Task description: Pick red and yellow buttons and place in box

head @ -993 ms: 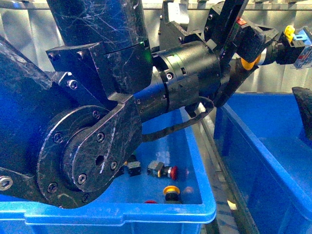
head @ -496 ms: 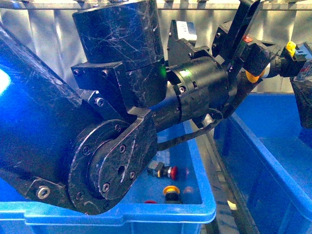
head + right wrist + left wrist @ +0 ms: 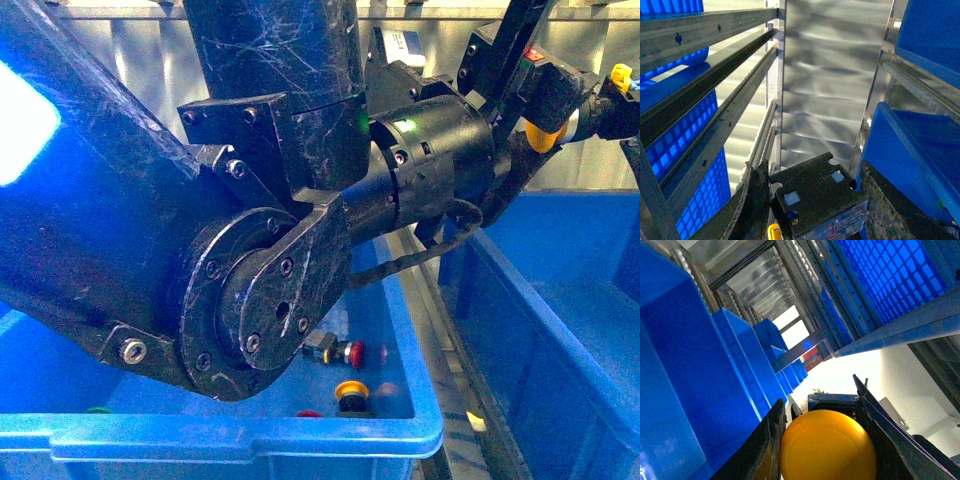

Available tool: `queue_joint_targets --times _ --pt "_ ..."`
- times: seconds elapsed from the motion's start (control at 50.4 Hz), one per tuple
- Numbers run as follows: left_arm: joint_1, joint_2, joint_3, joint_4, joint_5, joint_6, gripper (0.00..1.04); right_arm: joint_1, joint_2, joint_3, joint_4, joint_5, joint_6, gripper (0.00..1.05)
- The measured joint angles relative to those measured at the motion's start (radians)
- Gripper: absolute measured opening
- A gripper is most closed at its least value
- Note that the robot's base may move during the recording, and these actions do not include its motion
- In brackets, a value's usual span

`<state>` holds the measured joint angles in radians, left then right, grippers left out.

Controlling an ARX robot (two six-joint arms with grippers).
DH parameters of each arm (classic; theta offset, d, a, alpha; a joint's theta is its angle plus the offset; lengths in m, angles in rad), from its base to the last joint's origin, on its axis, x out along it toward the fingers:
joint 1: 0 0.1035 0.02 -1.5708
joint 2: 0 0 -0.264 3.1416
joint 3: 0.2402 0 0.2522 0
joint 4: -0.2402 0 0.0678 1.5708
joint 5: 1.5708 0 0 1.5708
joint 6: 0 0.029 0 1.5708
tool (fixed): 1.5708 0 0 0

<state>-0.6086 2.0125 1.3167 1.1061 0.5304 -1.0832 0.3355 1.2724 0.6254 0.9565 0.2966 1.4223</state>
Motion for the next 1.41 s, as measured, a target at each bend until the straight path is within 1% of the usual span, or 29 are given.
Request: queue_joint_targets --times 0.218,0.258,0.318,0.417,0.457,0.476,0.596,0.615,0.635,0.695,0.814,0.874,0.993,1.092,1.112,1.151,1.191,1.231,1.251,1.271,1.31,1.35,1.41 --pt "-0.009 0.005 0.014 -0.05 -0.016 0.016 0.33 -0.021 -0.001 -0.016 -0.003 -0.001 0.015 0.41" --pt "-0.01 0.005 0.017 -0.06 -0.025 0.027 0.37 -0.023 -0.001 -0.016 -0.003 -0.001 0.016 0.41" --pt "-0.011 0.002 0.022 -0.08 -0.067 0.071 0.48 -0.027 -0.001 -0.019 0.001 -0.01 0.0 0.41" --pt "0.003 -0.008 0.022 -0.086 -0.081 0.137 0.66 -0.042 0.013 -0.019 0.025 -0.051 -0.043 0.41" --pt "0.016 -0.022 0.022 -0.099 -0.088 0.164 0.74 -0.052 0.02 -0.02 0.029 -0.06 -0.052 0.4" --pt "0.019 -0.026 0.022 -0.103 -0.091 0.17 0.76 -0.058 0.024 -0.022 0.032 -0.065 -0.055 0.4" --pt "0.056 -0.074 0.022 -0.155 -0.126 0.23 0.96 -0.089 0.043 -0.034 0.04 -0.075 -0.063 0.38" --pt "0.063 -0.084 0.022 -0.161 -0.137 0.237 0.98 -0.095 0.047 -0.035 0.045 -0.078 -0.065 0.38" --pt "0.066 -0.088 0.022 -0.161 -0.146 0.24 0.99 -0.102 0.051 -0.037 0.05 -0.081 -0.069 0.38" --pt "0.08 -0.114 0.021 -0.171 -0.164 0.259 0.96 -0.119 0.06 -0.043 0.058 -0.09 -0.077 0.37" --pt "0.092 -0.214 -0.056 -0.205 -0.168 0.33 0.97 -0.146 0.069 -0.051 0.063 -0.118 -0.102 0.37" --pt "0.093 -0.271 -0.121 -0.23 -0.179 0.381 0.97 -0.149 0.069 -0.051 0.064 -0.129 -0.114 0.37" --pt "0.106 -0.362 -0.249 -0.229 -0.19 0.453 0.97 -0.149 0.069 -0.053 0.065 -0.132 -0.156 0.37" --pt "0.14 -0.472 -0.402 -0.222 -0.208 0.515 0.97 -0.145 0.069 -0.059 0.064 -0.134 -0.186 0.37" --pt "0.139 -0.495 -0.425 -0.24 -0.262 0.547 0.96 -0.143 0.069 -0.061 0.064 -0.137 -0.193 0.37" --pt "0.139 -0.592 -0.5 -0.393 -0.562 0.688 0.85 -0.138 0.068 -0.063 0.064 -0.138 -0.209 0.37" --pt "0.157 -0.669 -0.583 -0.447 -0.716 0.789 0.78 -0.133 0.068 -0.064 0.064 -0.145 -0.219 0.37" --pt "0.183 -0.747 -0.676 -0.459 -0.827 0.877 0.71 -0.129 0.068 -0.065 0.062 -0.144 -0.23 0.37" --pt "0.2 -0.787 -0.722 -0.465 -0.857 0.919 0.67 -0.129 0.068 -0.065 0.061 -0.144 -0.231 0.37" --pt "0.209 -0.808 -0.745 -0.468 -0.865 0.933 0.65 -0.128 0.067 -0.065 0.059 -0.144 -0.237 0.37" --pt "0.246 -0.898 -0.83 -0.492 -0.87 0.971 0.58 -0.126 0.064 -0.065 0.058 -0.143 -0.246 0.37" --pt "0.281 -0.99 -0.906 -0.524 -0.858 1.001 0.51 -0.124 0.062 -0.065 0.057 -0.144 -0.258 0.37" --pt "0.322 -1.133 -0.999 -0.603 -0.811 1.031 0.4 -0.112 0.061 -0.065 0.055 -0.148 -0.289 0.37"
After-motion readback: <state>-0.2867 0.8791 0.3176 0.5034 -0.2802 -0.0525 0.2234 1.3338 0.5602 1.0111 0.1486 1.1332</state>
